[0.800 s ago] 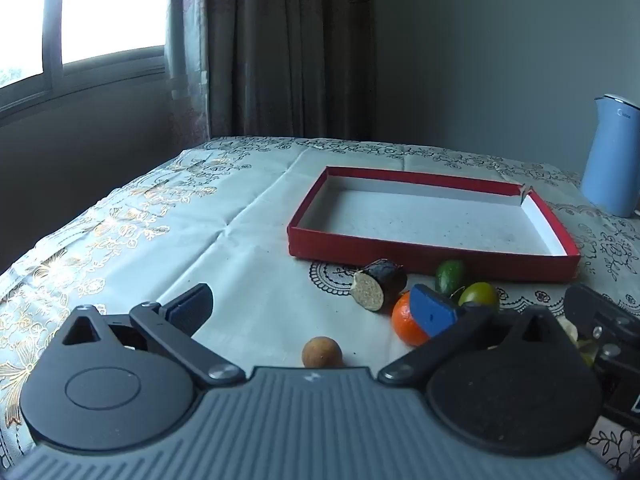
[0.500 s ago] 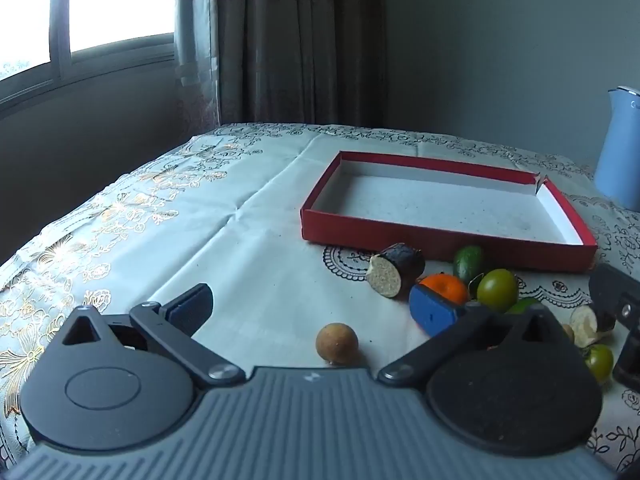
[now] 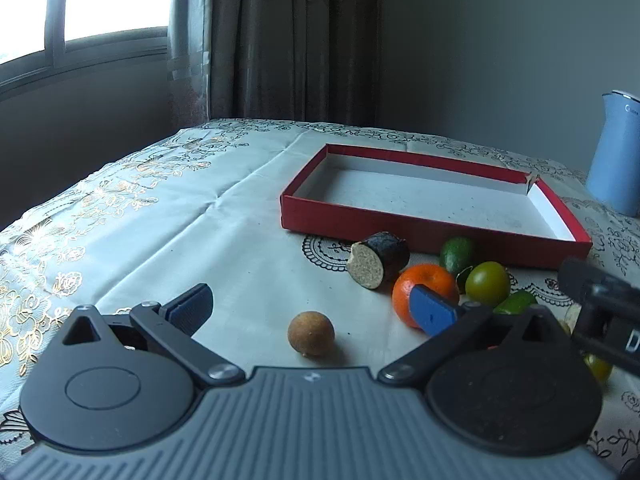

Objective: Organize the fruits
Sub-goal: 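Move the right gripper toward the small green lime beside the tray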

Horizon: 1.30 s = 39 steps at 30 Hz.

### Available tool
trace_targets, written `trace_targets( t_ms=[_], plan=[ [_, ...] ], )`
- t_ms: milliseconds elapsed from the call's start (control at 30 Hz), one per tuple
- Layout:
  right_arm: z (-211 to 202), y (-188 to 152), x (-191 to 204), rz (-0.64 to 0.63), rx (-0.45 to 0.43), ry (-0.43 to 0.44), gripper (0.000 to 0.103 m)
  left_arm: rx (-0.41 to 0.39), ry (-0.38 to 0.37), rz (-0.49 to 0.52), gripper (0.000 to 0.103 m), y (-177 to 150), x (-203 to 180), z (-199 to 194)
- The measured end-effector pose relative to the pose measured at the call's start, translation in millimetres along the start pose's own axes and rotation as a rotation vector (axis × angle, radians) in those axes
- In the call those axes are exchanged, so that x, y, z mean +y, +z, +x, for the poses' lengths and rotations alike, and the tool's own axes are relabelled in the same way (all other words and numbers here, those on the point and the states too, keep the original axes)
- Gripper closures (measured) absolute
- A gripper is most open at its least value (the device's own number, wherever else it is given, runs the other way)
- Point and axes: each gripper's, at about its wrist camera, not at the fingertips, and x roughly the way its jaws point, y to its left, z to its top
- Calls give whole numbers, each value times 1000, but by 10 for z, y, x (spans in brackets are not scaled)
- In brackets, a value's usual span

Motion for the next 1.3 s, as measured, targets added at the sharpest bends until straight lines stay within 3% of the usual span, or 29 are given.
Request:
trace_targets(
  t_ms=[200, 533, 1300],
  plan=[
    [12, -7, 19, -10, -11, -10, 0, -42, 8, 16, 0, -26, -26, -41],
    [-91, 7, -29, -11, -50, -16, 0, 2, -10, -45, 0, -47, 113, 30],
    [-428, -178, -490, -58, -52, 47, 0, -14, -16, -90, 0, -59, 199, -7]
  ],
)
